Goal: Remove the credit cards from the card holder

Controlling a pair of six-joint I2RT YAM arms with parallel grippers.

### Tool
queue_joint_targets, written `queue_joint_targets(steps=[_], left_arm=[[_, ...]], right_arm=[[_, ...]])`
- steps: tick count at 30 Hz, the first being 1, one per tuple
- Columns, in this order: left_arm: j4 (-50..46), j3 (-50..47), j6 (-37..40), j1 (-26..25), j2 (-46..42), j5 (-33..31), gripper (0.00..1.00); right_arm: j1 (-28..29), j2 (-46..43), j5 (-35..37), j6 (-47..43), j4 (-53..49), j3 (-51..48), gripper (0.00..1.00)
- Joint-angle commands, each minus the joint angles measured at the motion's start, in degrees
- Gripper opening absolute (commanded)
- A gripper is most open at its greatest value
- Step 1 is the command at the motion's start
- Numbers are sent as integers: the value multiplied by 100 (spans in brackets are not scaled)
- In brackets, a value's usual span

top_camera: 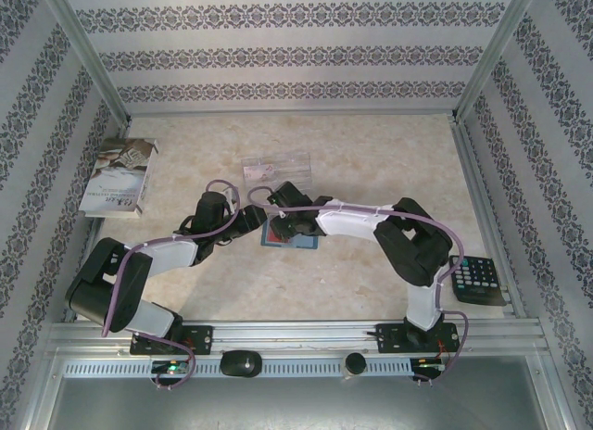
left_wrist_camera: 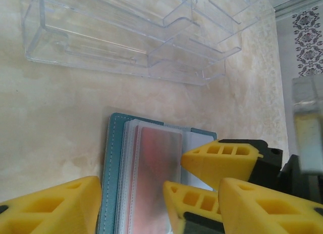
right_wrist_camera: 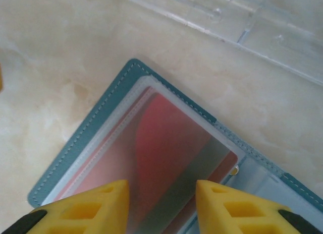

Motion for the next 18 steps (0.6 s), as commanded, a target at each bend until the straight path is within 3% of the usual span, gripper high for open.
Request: queue_joint_targets(steps=[1, 9, 14, 18], left_arm=[[-76, 55, 125, -44, -47, -35, 63], [-153, 73, 147, -42, -69, -25, 63], [-139, 85, 154, -50, -49, 6, 62], [179, 70, 86, -46, 78, 257, 58]], right_arm=[[127, 292, 524, -333, -431, 198, 36], [158, 433, 479, -405, -300, 81, 0], [126, 248, 289, -406, 16, -47, 0], [-45, 1, -334, -348, 535, -297, 0]])
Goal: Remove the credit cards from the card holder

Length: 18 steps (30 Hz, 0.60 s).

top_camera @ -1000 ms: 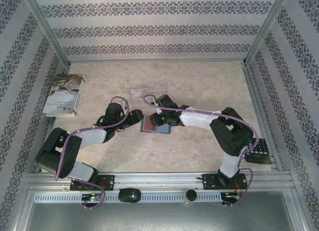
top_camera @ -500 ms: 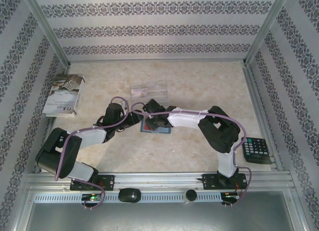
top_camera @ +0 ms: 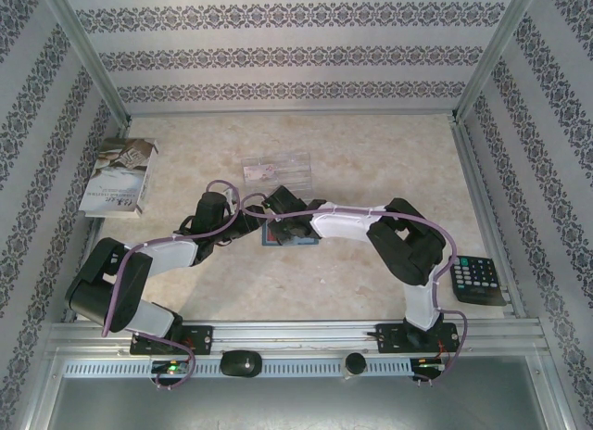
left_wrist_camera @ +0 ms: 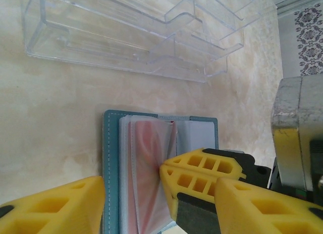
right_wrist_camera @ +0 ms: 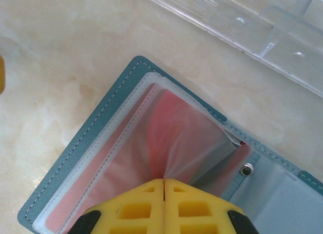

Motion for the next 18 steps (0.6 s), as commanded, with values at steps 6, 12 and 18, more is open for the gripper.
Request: queue_joint_targets(steps=[6, 12, 18], left_arm=[[552, 109, -5, -68, 232, 411, 50], [785, 174, -72, -84, 452, 451, 49], [1147, 234, -261, -100, 818, 535, 44]], right_arm=[[-368, -470, -1251, 410, 897, -664, 0], [-586, -652, -1736, 975, 1342, -949, 0], [-598, -722, -1838, 1175, 1528, -1037, 0]])
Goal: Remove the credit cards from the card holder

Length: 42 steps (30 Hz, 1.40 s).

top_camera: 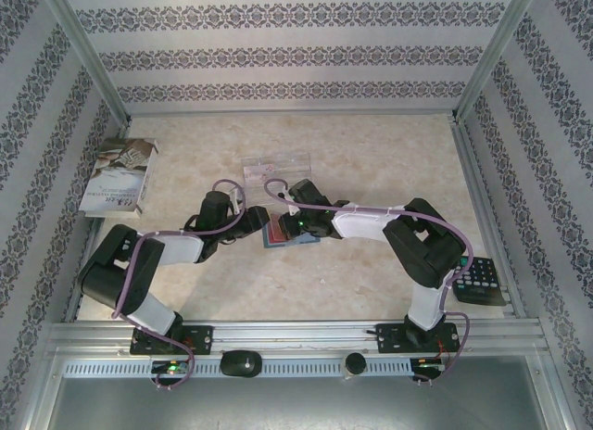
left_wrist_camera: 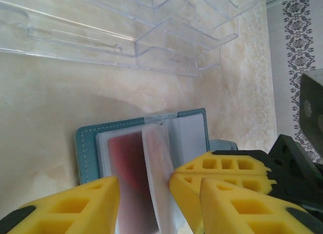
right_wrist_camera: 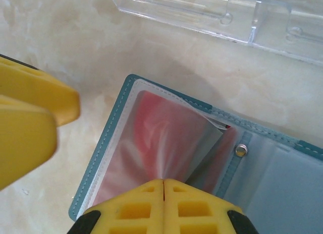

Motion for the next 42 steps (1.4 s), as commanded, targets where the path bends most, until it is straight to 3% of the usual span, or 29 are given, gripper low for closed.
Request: queue_joint_targets(steps=[1, 9, 17, 24, 27, 31, 37, 42], left_arm=[[429, 167, -122, -111, 178, 105, 43], [412, 275, -86, -208, 365, 42, 34], [464, 235, -159, -226, 462, 35, 0], [637, 164, -304, -235, 532, 128, 0], [575, 163, -311, -234, 467, 122, 0], [436, 183, -304, -242, 308, 121, 0], [220, 291, -316, -237, 176, 202, 0], [201, 355, -348, -260, 208, 281, 0]], right_arm=[[-5, -169, -245, 264, 322, -82, 0], [33, -179, -289, 332, 376, -70, 0], [45, -293, -239, 496, 490, -180, 4], [-68, -579, -115, 693, 625, -370, 29], [-206, -887, 89, 727, 599, -561, 33], [-478, -1003, 528, 678, -81, -591, 31], [-624, -668, 1189, 509, -681, -614, 15], [-614, -239, 964, 506, -680, -568, 12]])
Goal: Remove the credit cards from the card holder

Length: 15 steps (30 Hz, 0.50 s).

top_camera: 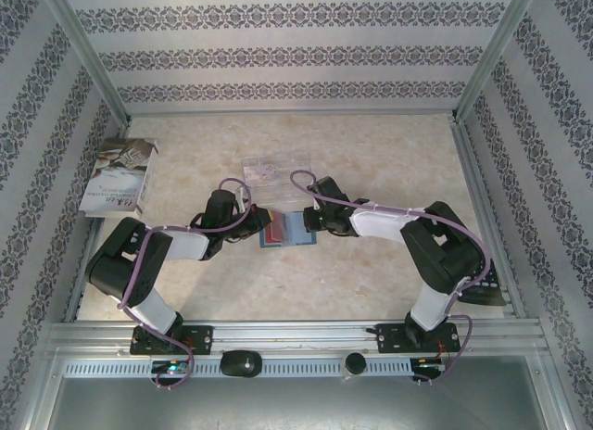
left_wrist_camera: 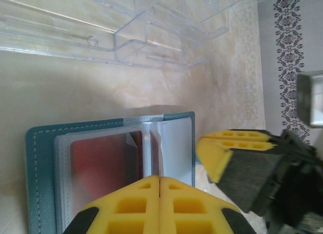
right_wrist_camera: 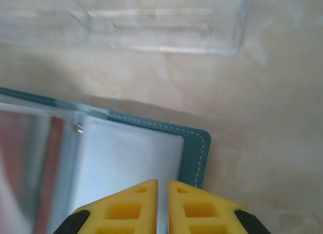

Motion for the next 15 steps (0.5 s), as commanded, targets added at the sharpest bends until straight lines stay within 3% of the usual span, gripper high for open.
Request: queue_joint_targets(steps=[1, 5, 7, 15], left_arm=[[-66, 205, -97, -142, -78, 157, 0], [-60, 338, -121, -322, -46, 227, 22], [-71, 434, -149, -435, -31, 249, 28], [449, 808, -654, -810, 408, 467, 35]], right_arm=[[56, 298, 49, -27, -214, -26, 11], [172, 393, -170, 162, 46, -73, 10], [205, 405, -254, 240, 165, -79, 10], [47, 162, -603, 685, 692, -355, 13]])
